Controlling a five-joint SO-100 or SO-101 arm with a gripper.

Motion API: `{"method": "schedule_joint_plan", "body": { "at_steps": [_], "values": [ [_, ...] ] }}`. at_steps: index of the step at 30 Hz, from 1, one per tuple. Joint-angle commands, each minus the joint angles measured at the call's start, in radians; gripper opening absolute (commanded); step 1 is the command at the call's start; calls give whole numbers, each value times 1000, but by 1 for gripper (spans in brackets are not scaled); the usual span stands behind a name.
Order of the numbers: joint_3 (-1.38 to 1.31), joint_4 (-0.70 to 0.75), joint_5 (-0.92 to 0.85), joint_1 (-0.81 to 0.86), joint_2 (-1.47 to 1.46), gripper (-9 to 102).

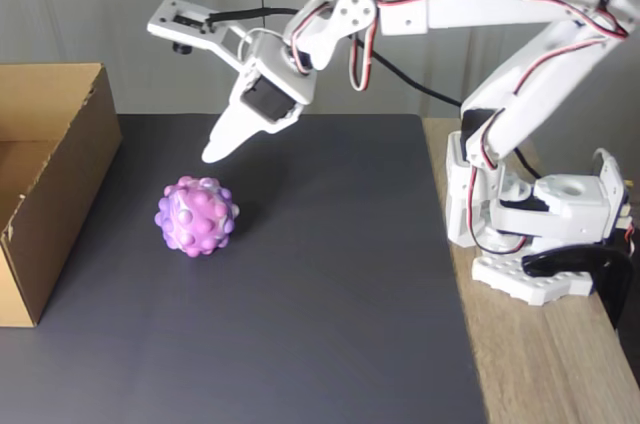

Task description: Grasp a ball and put it in the box.

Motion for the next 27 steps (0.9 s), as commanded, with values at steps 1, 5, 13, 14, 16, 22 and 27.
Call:
{"method": "schedule_joint_plan", "body": {
  "at_steps": [1,5,13,14,16,22,27],
  "values": [
    [-51,-18,9,15,-15,14],
    [-41,-51,12,32,-44,19],
    [-49,-101,18,63,-112,38],
    [-49,-103,21,63,-117,41],
    [-46,-103,23,61,-127,45],
    [-43,-135,17,60,-186,58],
    [-51,-167,23,54,-245,59]
  ]
}}
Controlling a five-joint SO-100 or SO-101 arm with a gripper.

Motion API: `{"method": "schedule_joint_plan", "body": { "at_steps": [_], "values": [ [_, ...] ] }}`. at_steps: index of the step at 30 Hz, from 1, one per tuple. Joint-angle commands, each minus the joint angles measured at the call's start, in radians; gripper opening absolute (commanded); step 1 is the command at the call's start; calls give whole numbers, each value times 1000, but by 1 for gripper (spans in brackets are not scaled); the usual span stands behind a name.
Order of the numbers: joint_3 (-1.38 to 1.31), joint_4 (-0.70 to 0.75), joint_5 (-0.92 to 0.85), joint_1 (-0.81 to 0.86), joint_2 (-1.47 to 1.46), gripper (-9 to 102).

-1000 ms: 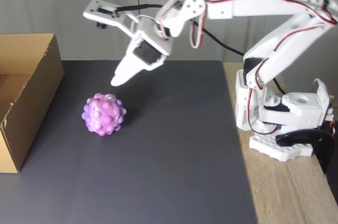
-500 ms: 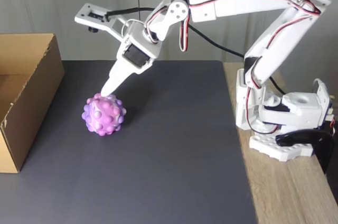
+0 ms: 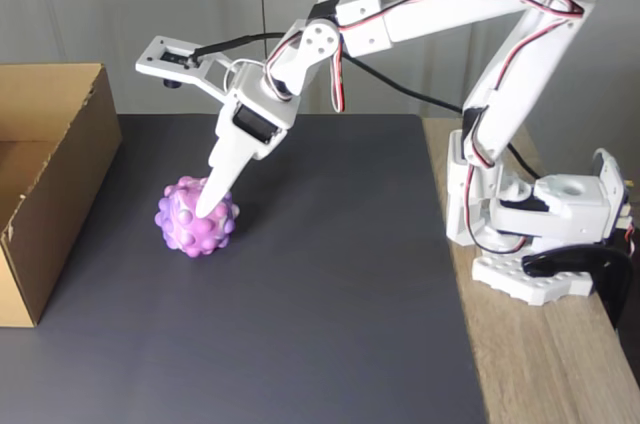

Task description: Grasp a ball and put it in the box.

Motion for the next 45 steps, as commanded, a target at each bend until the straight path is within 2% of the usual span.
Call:
{"method": "schedule_joint_plan", "body": {
  "at_steps": [1,18,34,45],
  "values": [
    [-44,-35,9,-8,-23,60],
    [-44,-190,43,-5,-219,57],
    [-46,-222,69,-54,-245,21],
    [-46,-195,57,-48,-196,19]
  ]
}}
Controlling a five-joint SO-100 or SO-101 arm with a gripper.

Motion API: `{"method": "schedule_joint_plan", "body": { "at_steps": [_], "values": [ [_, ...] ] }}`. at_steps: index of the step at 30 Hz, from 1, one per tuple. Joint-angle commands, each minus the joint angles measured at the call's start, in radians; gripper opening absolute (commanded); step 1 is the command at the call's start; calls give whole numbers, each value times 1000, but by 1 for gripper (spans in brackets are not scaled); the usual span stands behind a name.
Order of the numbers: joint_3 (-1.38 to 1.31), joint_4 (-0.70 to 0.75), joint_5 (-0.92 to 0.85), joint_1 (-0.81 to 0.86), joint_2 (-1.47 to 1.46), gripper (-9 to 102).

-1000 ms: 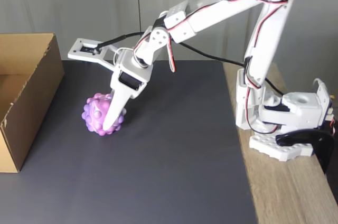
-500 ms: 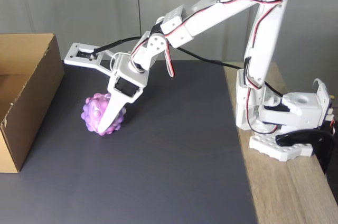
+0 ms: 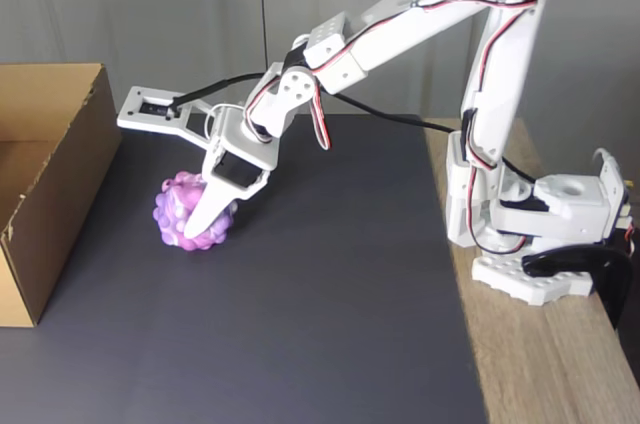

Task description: Grasp a ball and put it in the box.

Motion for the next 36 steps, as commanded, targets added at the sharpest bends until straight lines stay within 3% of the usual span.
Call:
{"method": "schedule_joint_plan", "body": {
  "at_steps": [1,13,25,36],
  "values": [
    [-38,17,-8,9,63,19],
    [-187,250,-15,37,258,16],
    [-581,288,-14,23,160,17],
    [-922,236,-25,-31,-80,17]
  ]
}}
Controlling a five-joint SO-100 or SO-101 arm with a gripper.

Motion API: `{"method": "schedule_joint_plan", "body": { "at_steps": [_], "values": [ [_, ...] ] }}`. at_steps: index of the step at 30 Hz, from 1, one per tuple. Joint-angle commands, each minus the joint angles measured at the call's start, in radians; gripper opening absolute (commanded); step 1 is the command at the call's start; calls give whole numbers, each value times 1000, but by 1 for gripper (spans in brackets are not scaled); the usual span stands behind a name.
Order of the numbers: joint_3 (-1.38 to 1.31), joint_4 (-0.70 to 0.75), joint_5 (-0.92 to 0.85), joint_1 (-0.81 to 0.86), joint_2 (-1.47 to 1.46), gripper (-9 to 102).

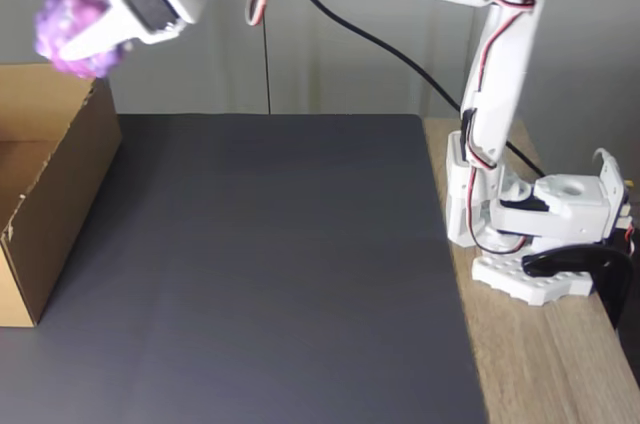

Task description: Grasp a ball and put it in the box.

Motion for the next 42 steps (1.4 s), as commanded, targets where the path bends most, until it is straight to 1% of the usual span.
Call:
{"method": "schedule_joint_plan", "body": {
  "at_steps": [1,9,16,20,23,31,38,42],
  "values": [
    [-126,-38,-5,-18,-48,17],
    [-368,-124,-6,-37,-270,18],
    [-540,-158,-9,-37,-430,19],
    [-601,-201,-15,-34,-495,25],
    [-658,-201,-15,-31,-551,30],
    [-695,-229,-12,-23,-623,35],
    [-695,-239,-17,-21,-632,38],
    [-695,-247,-28,-29,-632,41]
  ]
}}
